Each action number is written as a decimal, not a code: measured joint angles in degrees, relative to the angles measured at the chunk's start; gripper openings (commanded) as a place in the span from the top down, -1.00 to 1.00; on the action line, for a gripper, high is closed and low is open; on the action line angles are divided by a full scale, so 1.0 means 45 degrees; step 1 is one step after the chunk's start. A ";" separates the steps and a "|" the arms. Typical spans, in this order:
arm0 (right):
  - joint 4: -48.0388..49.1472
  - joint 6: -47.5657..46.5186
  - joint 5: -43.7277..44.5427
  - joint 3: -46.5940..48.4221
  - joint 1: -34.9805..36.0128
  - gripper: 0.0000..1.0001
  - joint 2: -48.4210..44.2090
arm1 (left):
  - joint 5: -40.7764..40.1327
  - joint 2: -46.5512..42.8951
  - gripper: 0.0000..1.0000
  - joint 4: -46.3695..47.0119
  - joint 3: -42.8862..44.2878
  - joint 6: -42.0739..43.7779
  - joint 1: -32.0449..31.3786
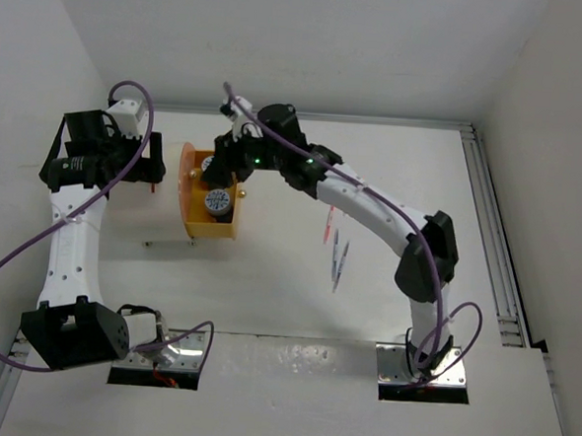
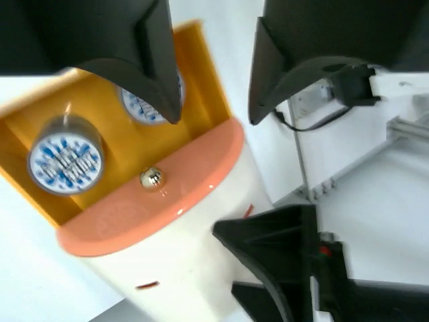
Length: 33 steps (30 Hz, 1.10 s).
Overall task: Sort the stationery into containers
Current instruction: Place the stationery in the drawer, then close the drawer in the storage box.
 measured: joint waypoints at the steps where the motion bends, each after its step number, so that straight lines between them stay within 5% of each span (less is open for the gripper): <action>1: 0.0170 0.0481 0.0000 -0.0180 -0.0121 0.41 -0.0408 | 0.0039 0.0000 -0.85 -0.0005 0.0000 0.0019 0.0024; 2: 0.0209 0.0855 0.0010 -0.0486 -0.0325 0.77 -0.0923 | 0.0068 0.0000 -0.84 -0.0010 0.0000 0.0049 0.0039; 4: 0.0578 0.1569 0.0199 -0.1569 -0.0831 1.00 -0.2045 | 0.0102 0.0000 -0.81 -0.0024 0.0000 0.0117 0.0053; 8: 0.0573 0.2827 0.0743 -0.3633 -0.2477 1.00 -0.3555 | 0.0175 -0.0005 -0.76 -0.0087 0.0000 0.0296 0.0058; 13: 0.0578 0.4342 0.0636 -0.4129 -0.3735 1.00 -0.1909 | 0.0335 -0.0005 -0.74 -0.0204 0.0024 0.0534 0.0078; 20: 0.0743 0.5979 -0.0248 -0.4177 -0.2890 1.00 0.0811 | 0.0554 -0.0010 -0.76 -0.0267 0.0024 0.0743 0.0141; 33: 0.2132 0.7621 -0.1200 -0.3065 -0.2064 1.00 0.2157 | 0.1209 -0.0068 -0.77 -0.0233 -0.0102 0.1137 0.0151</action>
